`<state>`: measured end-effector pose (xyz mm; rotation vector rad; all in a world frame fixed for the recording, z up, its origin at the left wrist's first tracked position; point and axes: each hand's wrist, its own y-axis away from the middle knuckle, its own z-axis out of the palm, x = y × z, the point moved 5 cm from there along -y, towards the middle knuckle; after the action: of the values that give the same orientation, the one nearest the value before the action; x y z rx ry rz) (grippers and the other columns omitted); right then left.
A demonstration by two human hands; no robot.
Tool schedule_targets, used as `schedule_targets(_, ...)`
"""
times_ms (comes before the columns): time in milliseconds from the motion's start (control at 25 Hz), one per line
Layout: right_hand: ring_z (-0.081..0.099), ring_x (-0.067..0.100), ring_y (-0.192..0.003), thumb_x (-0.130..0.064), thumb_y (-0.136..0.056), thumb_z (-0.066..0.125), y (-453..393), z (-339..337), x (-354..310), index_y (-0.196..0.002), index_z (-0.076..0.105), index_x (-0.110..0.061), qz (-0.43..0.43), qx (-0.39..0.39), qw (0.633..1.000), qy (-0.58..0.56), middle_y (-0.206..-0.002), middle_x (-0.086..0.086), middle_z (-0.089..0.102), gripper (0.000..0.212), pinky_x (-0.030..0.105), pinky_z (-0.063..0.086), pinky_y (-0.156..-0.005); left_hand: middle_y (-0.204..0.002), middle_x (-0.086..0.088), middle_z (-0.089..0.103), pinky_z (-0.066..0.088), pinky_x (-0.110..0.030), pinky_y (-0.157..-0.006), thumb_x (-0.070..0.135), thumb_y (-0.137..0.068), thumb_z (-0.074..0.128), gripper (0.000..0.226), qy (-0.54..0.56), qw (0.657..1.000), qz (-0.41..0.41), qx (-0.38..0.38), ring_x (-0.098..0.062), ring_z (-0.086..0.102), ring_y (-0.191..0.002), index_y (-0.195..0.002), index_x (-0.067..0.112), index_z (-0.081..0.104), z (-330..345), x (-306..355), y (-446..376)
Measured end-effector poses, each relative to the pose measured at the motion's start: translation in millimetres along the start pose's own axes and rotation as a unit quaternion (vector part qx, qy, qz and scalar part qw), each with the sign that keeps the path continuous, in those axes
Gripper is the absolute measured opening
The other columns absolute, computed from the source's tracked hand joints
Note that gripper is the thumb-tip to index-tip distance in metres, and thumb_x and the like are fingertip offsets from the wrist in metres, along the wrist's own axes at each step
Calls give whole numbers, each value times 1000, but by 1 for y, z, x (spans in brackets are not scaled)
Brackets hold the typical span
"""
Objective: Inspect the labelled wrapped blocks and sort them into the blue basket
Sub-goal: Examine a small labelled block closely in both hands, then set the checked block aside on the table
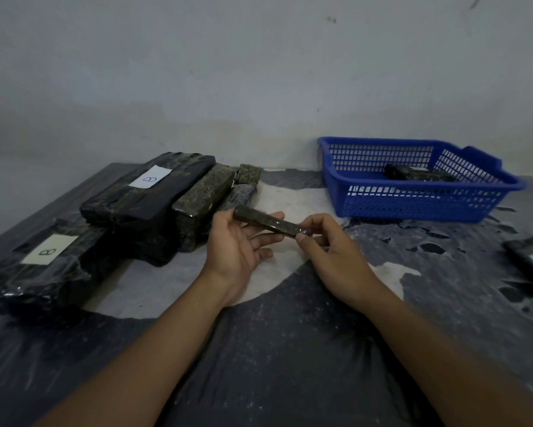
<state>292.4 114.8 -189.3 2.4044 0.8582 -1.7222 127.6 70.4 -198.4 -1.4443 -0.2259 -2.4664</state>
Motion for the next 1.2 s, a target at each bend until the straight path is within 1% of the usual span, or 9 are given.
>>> schedule_targets(80, 60, -7, -80, -22, -100, 65, 3, -1, -5, -108, 59, -27, -10, 12, 1000, 2, -100, -14, 68, 11, 8, 45, -71, -117, -14, 76, 42, -31, -59, 41, -105, 23, 51, 11, 1000, -4, 5, -21, 67, -71, -104, 10, 64, -1, 3, 2)
schedule_targets(240, 56, -1, -70, -9, -91, 75, 2, -3, 4, -97, 58, -25, -24, 58, 998, 30, -97, -11, 68, 24, 18, 47, -65, -121, -10, 72, 46, -29, -57, 48, -110, 20, 50, -47, 997, 14, 56, -20, 67, -80, -120, 20, 61, 2, -7, -4)
schedule_targets(360, 57, 2, -74, -7, -87, 77, 10, -2, -7, -92, 57, -23, -48, 86, 991, 94, -99, -5, 68, 26, 15, 46, -67, -118, -8, 70, 51, -26, -54, 48, -110, 19, 48, -90, 994, 40, 55, -21, 70, -87, -120, 22, 58, 1, -5, 0)
schedule_targets(560, 60, 9, -82, -21, -84, 81, 28, -11, -16, -88, 56, -26, -66, 88, 974, 198, -93, -7, 65, 26, 18, 46, -69, -130, -10, 66, 53, -27, -72, 41, -112, 24, 47, -193, 978, 55, 47, -15, 68, -103, -131, 18, 59, 1, 0, 6)
schedule_targets(680, 58, 7, -81, -27, -86, 79, 55, -46, -7, -86, 55, -31, -45, 120, 956, 262, -90, -12, 62, 25, 25, 48, -70, -142, 2, 59, 44, -30, -101, 44, -109, 32, 37, -384, 917, 87, -61, -12, 57, -124, -136, 32, 55, 17, -6, 20)
schedule_targets(840, 57, 18, -81, -36, -86, 75, 99, -125, 7, -88, 52, -26, 19, 195, 900, 388, -90, -7, 62, 25, 36, 45, -68, -155, 7, 46, 33, -30, -114, 54, -103, 46, 49, -642, 737, 113, -181, -13, 42, -141, -148, 33, 47, 33, -26, 28)
schedule_targets(920, 59, 27, -86, -38, -88, 72, 117, -163, 14, -89, 51, -25, 60, 235, 857, 454, -92, 0, 64, 25, 38, 43, -72, -156, 8, 45, 34, -34, -117, 55, -100, 50, 47, -694, 679, 130, -200, -14, 40, -143, -144, 36, 48, 36, -29, 29)
schedule_targets(1000, 59, 29, -95, -41, -91, 66, 129, -191, 21, -94, 54, -24, 93, 264, 825, 491, -97, 4, 66, 21, 41, 45, -82, -160, 10, 40, 30, -35, -120, 55, -100, 52, 44, -694, 681, 127, -198, -13, 34, -148, -142, 41, 48, 36, -27, 32)
schedule_targets(1200, 54, 30, -111, -43, -95, 60, 138, -209, 37, -113, 60, -22, 147, 289, 799, 506, -115, 5, 67, 28, 44, 42, -97, -161, 17, 35, 25, -34, -122, 53, -99, 53, 37, -686, 690, 124, -192, -9, 26, -151, -136, 48, 46, 38, -26, 39)
